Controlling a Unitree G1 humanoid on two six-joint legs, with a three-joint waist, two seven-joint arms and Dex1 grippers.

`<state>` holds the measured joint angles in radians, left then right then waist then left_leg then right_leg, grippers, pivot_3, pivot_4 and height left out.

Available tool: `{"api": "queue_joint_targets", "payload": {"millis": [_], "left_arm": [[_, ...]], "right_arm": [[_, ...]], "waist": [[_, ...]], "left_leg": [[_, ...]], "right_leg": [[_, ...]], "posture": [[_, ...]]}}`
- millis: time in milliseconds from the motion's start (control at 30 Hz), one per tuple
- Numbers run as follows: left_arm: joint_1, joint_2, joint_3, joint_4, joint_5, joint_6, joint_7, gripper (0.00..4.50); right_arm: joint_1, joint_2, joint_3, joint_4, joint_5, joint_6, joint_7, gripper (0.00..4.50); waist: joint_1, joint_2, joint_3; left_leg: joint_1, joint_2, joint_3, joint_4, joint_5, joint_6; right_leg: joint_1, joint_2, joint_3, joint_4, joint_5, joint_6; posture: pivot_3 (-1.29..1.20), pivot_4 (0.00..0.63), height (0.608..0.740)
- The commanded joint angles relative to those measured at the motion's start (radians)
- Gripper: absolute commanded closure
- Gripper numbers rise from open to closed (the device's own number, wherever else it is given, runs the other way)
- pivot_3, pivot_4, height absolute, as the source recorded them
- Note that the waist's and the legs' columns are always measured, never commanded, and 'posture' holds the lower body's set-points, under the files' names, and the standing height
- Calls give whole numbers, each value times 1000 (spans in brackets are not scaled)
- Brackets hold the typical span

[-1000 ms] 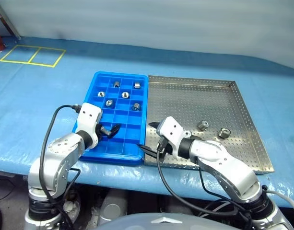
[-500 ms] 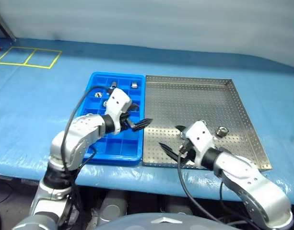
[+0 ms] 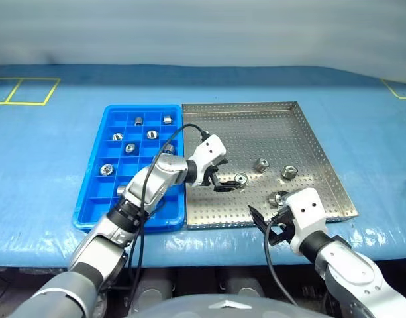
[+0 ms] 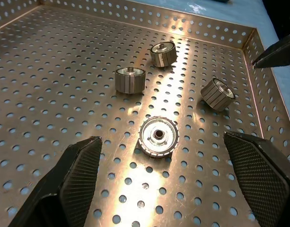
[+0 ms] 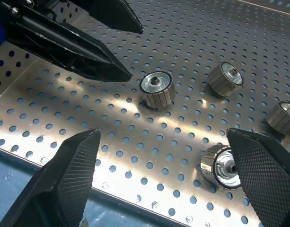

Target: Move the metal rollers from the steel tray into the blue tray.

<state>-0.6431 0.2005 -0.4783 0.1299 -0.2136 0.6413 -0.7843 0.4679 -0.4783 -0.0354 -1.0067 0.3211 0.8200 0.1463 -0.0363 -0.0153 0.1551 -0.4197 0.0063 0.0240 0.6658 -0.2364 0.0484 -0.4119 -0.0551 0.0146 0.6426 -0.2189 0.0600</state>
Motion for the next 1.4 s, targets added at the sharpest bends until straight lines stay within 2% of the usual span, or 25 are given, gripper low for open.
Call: {"api": "queue_joint_targets", "payload": {"millis": [33,567,733,833,867,1033,1233,1400], "left_arm": [[-25,-33,-21,49,49,-66,2,47],[-40,-158,-39,292,212,-260,56,47],[-17,-167,-21,286,215,-245,52,1509],[-9,-163,-9,258,207,-225,50,2612],[-7,-162,-5,251,207,-222,52,2799],[2,-143,61,138,174,-170,62,2802],[-11,-95,219,-26,121,-110,125,2802],[39,24,312,-195,114,-55,163,2802]], "right_arm": [[24,5,3,-41,3,-58,-38,0],[23,10,64,-41,2,-78,-100,0],[-14,12,74,-41,3,-57,-91,0],[-38,15,75,-41,8,-46,-78,0],[-44,17,73,-41,11,-44,-73,0],[-107,8,92,-25,8,-22,-36,0],[-268,-48,135,39,12,3,66,0],[-457,-84,186,136,19,-4,173,0]], "waist": [[-5,0,0],[-29,0,0],[-29,0,0],[-27,0,0],[-26,0,0],[-24,0,0],[-14,0,0],[10,0,0]], "left_leg": [[0,0,0,0,0,0],[0,1,2,0,0,1],[0,1,2,0,0,1],[0,1,2,0,0,1],[0,1,2,0,0,1],[0,1,2,1,0,1],[1,1,2,1,0,1],[2,1,2,0,0,1]], "right_leg": [[0,0,0,0,0,0],[-1,0,2,0,1,1],[-1,0,2,0,1,1],[-1,0,2,0,1,1],[-1,0,2,0,1,1],[-1,0,2,0,1,2],[0,0,2,1,2,3],[1,1,2,1,2,2]], "posture": [[-182,150,740],[-195,150,740],[-186,150,740],[-155,150,740],[-146,150,740],[-118,150,740],[-25,150,740],[70,150,740]]}}
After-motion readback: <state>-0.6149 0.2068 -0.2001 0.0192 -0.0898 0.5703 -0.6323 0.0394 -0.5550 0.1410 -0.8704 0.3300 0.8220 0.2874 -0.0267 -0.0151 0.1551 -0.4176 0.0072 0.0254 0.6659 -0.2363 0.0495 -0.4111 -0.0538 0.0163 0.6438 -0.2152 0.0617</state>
